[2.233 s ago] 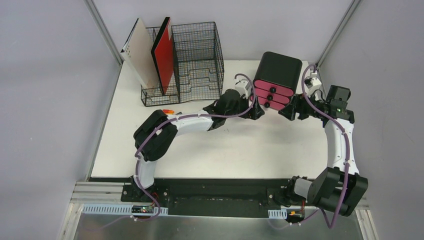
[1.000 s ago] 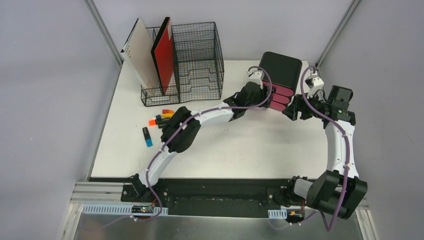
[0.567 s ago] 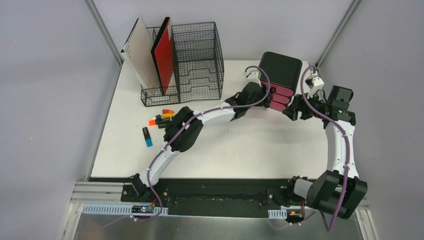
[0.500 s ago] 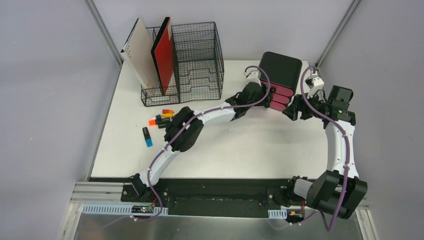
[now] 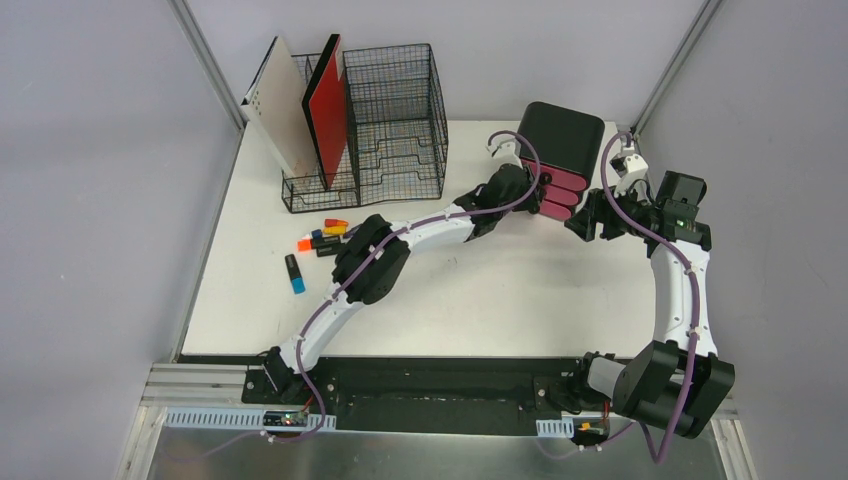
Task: Organize the desk
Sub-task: Open the drawer in the storage box, then pick up the stationery from the center of the board, then place the stationery in the drawer.
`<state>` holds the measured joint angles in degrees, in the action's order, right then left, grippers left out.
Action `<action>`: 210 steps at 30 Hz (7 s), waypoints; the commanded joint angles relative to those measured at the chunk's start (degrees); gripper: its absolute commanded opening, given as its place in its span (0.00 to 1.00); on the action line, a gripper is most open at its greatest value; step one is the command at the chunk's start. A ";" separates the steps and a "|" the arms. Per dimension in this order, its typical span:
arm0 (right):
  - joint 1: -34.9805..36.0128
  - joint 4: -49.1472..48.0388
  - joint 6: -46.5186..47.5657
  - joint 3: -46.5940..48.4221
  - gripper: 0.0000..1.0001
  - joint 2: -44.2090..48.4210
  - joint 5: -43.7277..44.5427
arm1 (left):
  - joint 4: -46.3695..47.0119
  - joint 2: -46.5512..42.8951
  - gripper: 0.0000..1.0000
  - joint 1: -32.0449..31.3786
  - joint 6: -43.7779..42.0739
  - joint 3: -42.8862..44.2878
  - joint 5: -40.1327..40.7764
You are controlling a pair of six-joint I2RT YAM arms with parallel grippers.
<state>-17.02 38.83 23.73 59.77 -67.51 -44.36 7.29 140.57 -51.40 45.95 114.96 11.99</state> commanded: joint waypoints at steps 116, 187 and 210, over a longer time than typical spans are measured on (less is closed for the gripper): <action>-1.18 3.27 6.24 1.23 0.72 1.02 -7.93 | -39.94 -56.50 0.57 50.96 5.23 -73.72 5.47; 11.83 -14.65 -13.62 -8.08 0.94 3.15 -22.05 | 25.49 -57.24 0.00 -5.29 -9.99 -68.51 -10.38; 16.84 -25.09 -26.23 -11.65 0.69 -1.75 -23.25 | 23.73 -48.44 0.00 -13.37 -18.92 -59.06 0.03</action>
<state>-0.82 15.22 -1.85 47.88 -68.88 -68.25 29.85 91.22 -64.20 28.67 52.75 7.70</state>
